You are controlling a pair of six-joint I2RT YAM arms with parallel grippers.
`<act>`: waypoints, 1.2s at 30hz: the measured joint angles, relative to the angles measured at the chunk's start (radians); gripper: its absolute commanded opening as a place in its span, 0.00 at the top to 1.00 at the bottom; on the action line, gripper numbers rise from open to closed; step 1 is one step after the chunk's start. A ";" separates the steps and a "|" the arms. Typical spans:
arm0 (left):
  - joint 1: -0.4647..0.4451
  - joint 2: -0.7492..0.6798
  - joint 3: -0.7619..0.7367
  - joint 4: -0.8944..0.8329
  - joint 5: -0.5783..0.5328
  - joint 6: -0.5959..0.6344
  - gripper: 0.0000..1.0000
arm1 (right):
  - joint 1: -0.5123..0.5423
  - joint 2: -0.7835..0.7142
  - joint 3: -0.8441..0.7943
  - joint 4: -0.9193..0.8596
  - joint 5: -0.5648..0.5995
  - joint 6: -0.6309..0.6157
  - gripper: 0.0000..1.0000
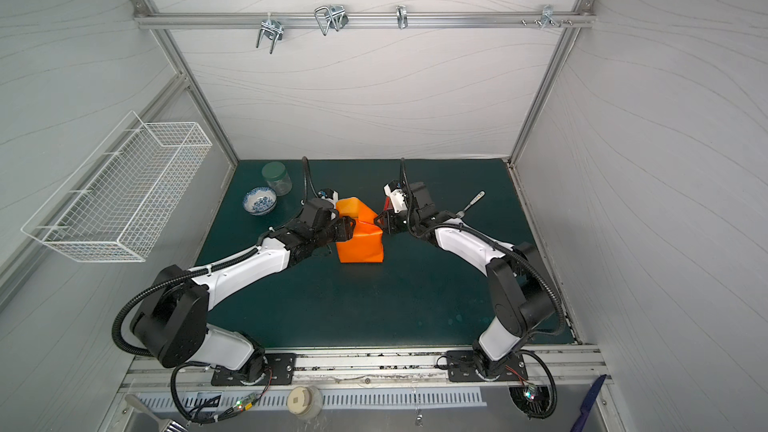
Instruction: Wrap the gift box in paper
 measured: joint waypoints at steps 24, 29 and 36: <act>0.000 -0.046 -0.025 -0.021 0.059 0.009 0.23 | 0.013 0.041 0.000 0.047 0.014 0.017 0.62; 0.000 -0.006 0.009 -0.027 0.061 0.011 0.23 | 0.012 0.041 0.000 0.047 0.017 0.017 0.62; 0.000 0.025 0.042 -0.030 0.046 0.012 0.25 | 0.008 0.040 0.000 0.051 0.023 0.014 0.59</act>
